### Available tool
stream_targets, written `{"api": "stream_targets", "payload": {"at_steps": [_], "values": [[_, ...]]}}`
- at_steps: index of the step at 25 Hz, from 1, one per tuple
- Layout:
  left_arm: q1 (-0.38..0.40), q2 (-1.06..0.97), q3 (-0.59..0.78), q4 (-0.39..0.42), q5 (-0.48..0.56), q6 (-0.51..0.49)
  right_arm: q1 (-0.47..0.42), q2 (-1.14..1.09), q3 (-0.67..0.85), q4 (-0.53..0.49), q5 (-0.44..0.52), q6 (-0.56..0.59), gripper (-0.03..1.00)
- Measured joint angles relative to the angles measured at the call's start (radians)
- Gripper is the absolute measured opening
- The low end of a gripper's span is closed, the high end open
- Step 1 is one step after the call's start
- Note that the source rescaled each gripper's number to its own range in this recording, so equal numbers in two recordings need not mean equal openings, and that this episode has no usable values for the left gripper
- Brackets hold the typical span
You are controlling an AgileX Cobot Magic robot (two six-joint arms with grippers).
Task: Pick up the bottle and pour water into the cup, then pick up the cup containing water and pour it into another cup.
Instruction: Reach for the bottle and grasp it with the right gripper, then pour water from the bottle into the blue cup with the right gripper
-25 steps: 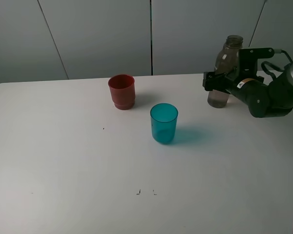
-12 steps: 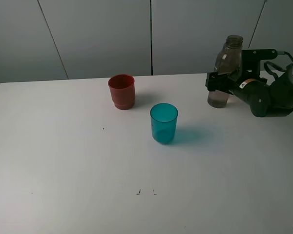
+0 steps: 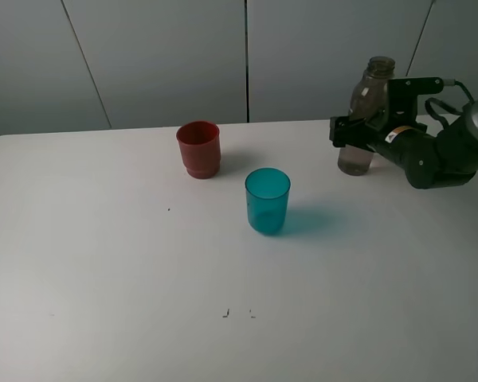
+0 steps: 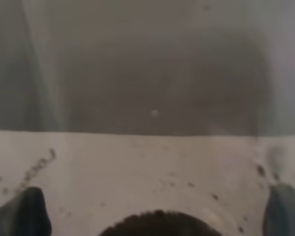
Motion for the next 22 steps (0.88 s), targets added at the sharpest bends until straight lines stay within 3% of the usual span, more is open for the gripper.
{"api": "stream_targets", "payload": {"at_steps": [1,2,3,4,18,22], "values": [[0.0,0.0,0.0,0.0,0.0,0.0,0.0,0.0,0.0,-0.002,0.003,0.0,0.79],[0.0,0.0,0.0,0.0,0.0,0.0,0.0,0.0,0.0,-0.002,0.005,0.0,0.53],[0.0,0.0,0.0,0.0,0.0,0.0,0.0,0.0,0.0,-0.002,0.008,0.0,0.2],[0.0,0.0,0.0,0.0,0.0,0.0,-0.002,0.0,0.0,-0.002,0.011,0.0,0.0],[0.0,0.0,0.0,0.0,0.0,0.0,-0.004,-0.002,-0.006,-0.012,0.037,-0.002,0.02],[0.0,0.0,0.0,0.0,0.0,0.0,-0.004,-0.002,-0.006,-0.058,0.035,-0.027,0.02]]}}
